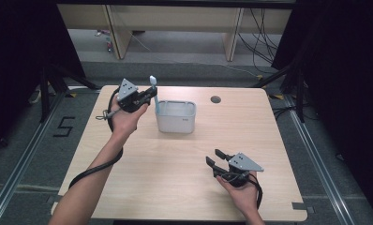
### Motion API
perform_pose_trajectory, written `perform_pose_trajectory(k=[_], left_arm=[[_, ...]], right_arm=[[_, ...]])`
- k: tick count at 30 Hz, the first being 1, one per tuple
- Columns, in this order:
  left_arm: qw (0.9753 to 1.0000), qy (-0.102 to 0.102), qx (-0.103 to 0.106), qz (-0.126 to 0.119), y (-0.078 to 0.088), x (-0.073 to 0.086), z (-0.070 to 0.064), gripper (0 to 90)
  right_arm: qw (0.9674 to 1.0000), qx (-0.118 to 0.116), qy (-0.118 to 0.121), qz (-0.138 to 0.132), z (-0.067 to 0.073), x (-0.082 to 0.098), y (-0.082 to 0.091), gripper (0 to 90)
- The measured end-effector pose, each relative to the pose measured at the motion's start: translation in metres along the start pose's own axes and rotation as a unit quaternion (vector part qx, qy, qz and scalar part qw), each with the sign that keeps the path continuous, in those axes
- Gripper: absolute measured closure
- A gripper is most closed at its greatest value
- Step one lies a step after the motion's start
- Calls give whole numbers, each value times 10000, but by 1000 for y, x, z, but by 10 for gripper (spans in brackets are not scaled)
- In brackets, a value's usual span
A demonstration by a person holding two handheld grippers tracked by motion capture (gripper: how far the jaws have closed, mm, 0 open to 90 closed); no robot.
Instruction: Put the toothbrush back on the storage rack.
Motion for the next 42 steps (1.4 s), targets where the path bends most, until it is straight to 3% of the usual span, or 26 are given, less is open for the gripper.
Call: perform_pose_trajectory(k=[17,19,20,21,22,24,25,30,32,33,42], left_arm=[[9997,7,-13,249,-11,16,-2,853],[9996,5,-22,278,-12,18,-2,853],[9996,-1,-26,291,-13,19,-1,853],[9995,17,-28,303,-13,20,-1,853],[9995,10,-31,309,-14,21,-1,853],[9994,5,-27,348,-15,23,-1,853],[9994,21,-28,350,-16,24,-2,853],[9991,57,-36,407,-19,30,-1,853],[9990,47,-38,447,-21,32,-1,853],[9989,57,-37,454,-21,33,-1,853],[9981,81,-60,612,-28,43,-1,853]], right_arm=[[10000,49,-8,22,-1,1,0,508],[9998,10,-157,79,2,2,1,508],[10000,21,0,53,0,1,0,508],[9999,-1,-89,88,1,2,0,508],[9999,91,77,-24,-2,0,-1,508],[10000,-9,-5,68,0,2,-1,507],[9999,68,121,22,-2,1,-1,507],[9999,-73,-2,101,2,3,-2,503],[9999,41,144,40,-1,2,-3,502],[9999,-48,26,106,1,3,-3,502],[9999,-37,21,91,1,3,-4,501]])
Point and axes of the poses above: each handheld gripper's, and its own axes: y roughly backward along the jaws, x roughly out of its underside, z roughly to its left, the point moved 9 cm from there along -y, roughly forward along the jaws, and after that the axes turned 15 degrees about z, right-handed, at the moved point
